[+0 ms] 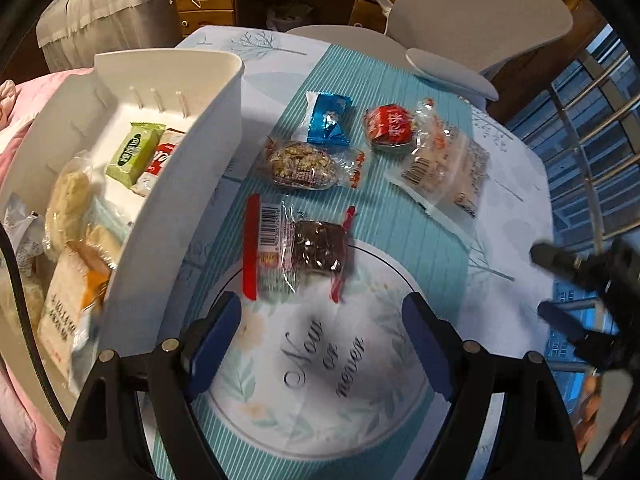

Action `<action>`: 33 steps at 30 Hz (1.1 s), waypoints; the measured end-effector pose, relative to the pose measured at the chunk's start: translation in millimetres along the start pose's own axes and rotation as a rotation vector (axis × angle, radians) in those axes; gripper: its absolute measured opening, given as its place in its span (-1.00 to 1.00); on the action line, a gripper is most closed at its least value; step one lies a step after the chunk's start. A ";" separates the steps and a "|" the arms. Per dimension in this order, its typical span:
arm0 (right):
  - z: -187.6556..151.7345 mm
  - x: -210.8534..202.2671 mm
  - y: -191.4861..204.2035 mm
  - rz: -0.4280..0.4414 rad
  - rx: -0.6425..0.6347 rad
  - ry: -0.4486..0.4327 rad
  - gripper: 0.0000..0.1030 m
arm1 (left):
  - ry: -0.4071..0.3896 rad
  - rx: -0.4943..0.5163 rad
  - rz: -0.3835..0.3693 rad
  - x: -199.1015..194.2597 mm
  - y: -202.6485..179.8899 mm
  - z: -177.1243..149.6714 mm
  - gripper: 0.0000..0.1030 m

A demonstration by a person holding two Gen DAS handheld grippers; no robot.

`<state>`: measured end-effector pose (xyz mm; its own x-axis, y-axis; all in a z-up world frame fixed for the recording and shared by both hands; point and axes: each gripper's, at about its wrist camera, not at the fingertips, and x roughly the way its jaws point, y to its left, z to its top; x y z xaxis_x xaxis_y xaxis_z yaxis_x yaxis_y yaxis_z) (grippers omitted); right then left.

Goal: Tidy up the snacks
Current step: 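Close left tool on the brown wafer packet while right tool grasps the clear bread bag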

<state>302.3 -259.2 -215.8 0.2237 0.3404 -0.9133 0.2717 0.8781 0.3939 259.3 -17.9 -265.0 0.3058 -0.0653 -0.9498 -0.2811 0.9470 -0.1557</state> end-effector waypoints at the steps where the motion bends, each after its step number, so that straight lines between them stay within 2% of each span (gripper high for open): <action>1: 4.1 2.8 3.1 0.002 -0.002 -0.002 0.71 | -0.002 0.001 0.004 3.6 -0.7 1.0 0.58; 11: 41.6 41.8 37.1 -0.012 -0.077 -0.010 0.86 | -0.012 -0.019 -0.001 35.7 3.8 11.5 0.59; 33: 45.3 98.5 87.6 -0.182 -0.323 -0.048 0.92 | -0.046 0.047 0.029 74.3 0.5 28.8 0.56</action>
<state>390.4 -164.0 -266.6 0.2450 0.1591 -0.9564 0.0035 0.9863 0.1650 308.1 -13.2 -327.9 0.3402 -0.0238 -0.9400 -0.2482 0.9619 -0.1142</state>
